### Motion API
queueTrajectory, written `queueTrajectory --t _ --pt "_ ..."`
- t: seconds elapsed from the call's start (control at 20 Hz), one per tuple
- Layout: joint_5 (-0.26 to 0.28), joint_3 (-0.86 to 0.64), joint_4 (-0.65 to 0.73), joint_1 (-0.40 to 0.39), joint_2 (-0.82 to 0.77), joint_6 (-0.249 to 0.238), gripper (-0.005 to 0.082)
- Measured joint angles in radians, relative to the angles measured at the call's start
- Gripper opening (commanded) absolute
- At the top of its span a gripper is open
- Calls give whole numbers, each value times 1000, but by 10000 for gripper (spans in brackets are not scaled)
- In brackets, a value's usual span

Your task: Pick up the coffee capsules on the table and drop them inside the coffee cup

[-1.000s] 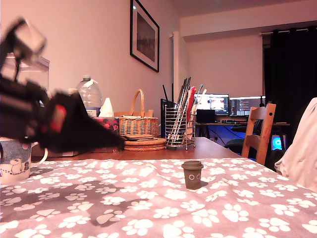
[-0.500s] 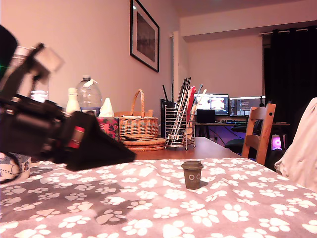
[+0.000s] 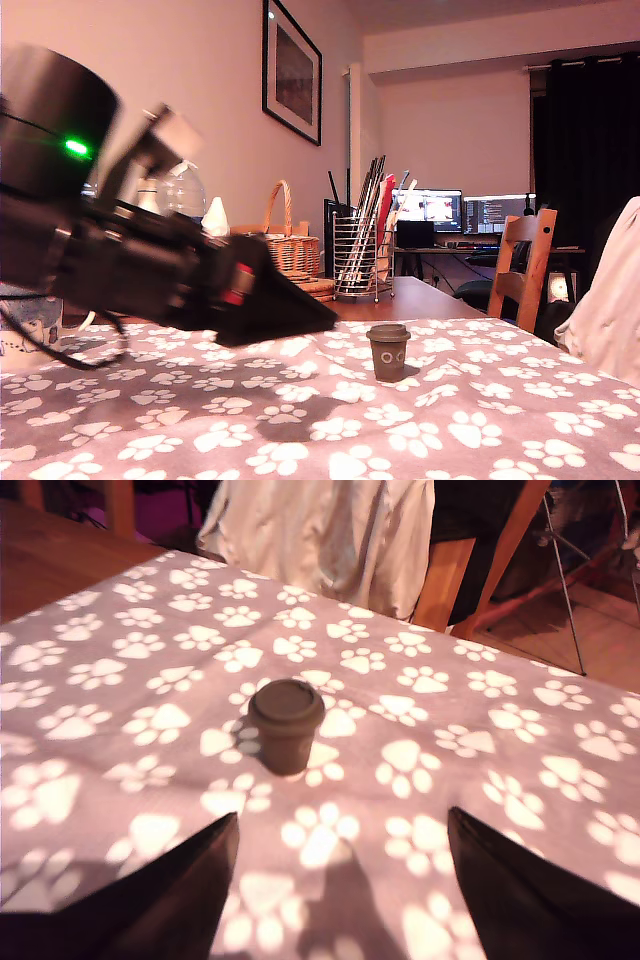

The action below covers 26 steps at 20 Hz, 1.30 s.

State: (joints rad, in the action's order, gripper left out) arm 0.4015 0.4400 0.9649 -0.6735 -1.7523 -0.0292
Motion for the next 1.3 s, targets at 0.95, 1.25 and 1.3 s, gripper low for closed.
queueTrajectory --t 0.95,1.25,1.3 --pt "-18 247 -171 -20 -176 0 604" --pt "-18 330 -259 -20 -176 0 604" --pt "-18 337 -263 -20 -176 0 604"
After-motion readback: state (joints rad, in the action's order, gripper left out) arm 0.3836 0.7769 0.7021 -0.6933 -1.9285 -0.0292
